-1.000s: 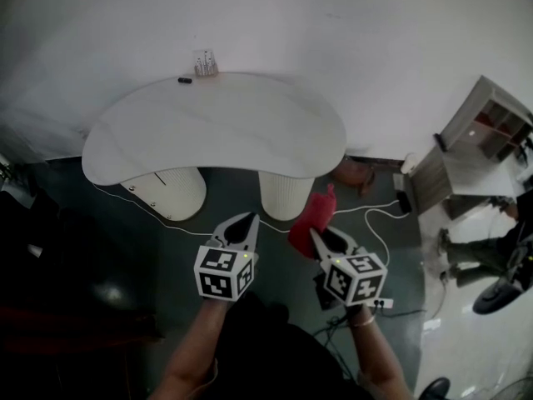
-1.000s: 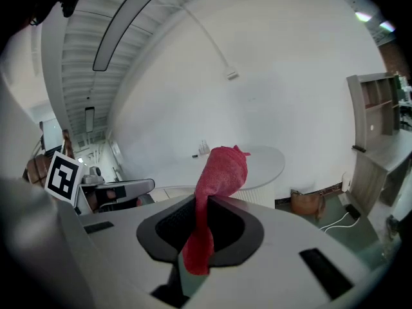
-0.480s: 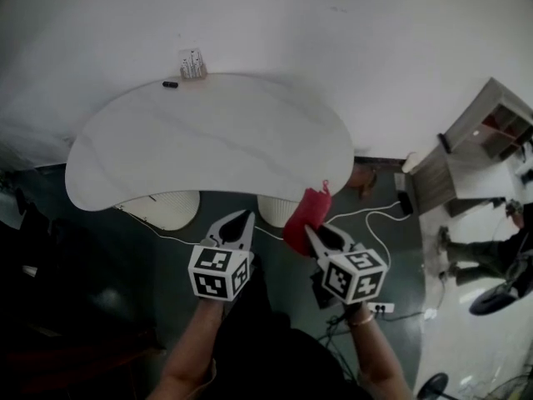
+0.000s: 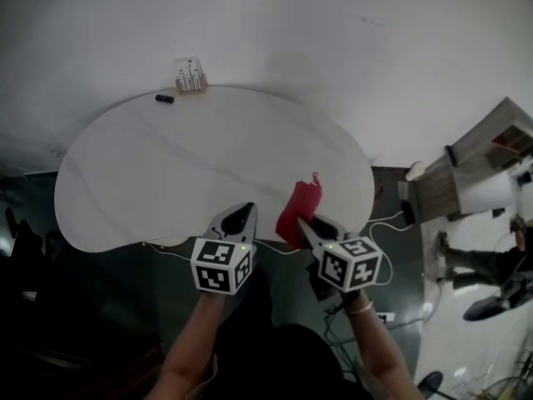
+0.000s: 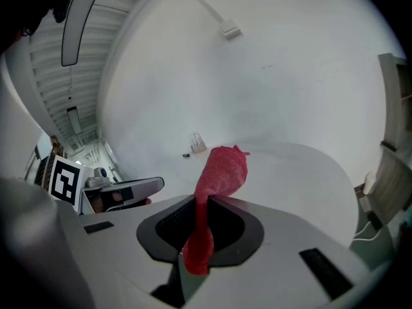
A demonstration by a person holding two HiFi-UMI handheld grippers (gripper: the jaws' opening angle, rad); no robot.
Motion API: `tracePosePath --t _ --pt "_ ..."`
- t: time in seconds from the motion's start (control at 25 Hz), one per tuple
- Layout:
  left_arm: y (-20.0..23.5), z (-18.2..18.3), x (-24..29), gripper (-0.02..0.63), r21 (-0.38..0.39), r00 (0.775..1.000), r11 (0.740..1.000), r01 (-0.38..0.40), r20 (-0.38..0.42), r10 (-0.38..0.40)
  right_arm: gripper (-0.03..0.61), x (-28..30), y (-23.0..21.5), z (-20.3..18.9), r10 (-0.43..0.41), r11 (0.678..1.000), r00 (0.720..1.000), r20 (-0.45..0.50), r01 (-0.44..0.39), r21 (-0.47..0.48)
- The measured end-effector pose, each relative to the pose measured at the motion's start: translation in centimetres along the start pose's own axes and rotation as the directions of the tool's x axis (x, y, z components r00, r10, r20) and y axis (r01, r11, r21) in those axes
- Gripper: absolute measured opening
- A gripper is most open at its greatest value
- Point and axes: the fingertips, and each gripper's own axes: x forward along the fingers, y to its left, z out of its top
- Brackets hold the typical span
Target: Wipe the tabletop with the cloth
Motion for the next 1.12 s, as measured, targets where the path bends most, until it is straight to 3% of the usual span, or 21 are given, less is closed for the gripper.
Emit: tracePosePath --t 0.4,0.8,1.0,1.12 --pt "4.2 1.6 4.5 0.002 -0.035 0.999 0.999 0.016 -0.039 -0.017 0.046 7.5 -0.4 2.7 0.024 1.0 0.996 -0.091 -0.024 0.008" --pt "7.8 0.9 5.7 0.002 -0.079 0.995 0.995 -0.068 -0.077 0.062 0.046 13.7 1.3 2.6 0.125 0.991 0.974 -0.191 -0.132 -0.028" --pt "8.8 0.4 6.2 0.002 -0.083 0.991 0.992 -0.098 -0.101 0.09 0.046 16.8 1.7 1.9 0.124 0.988 0.957 -0.264 -0.144 -0.057" --pt "9.0 0.1 6.7 0.002 -0.092 0.99 0.99 -0.103 -0.108 0.093 0.046 17.9 0.4 1.1 0.074 0.992 0.947 -0.312 -0.101 -0.072"
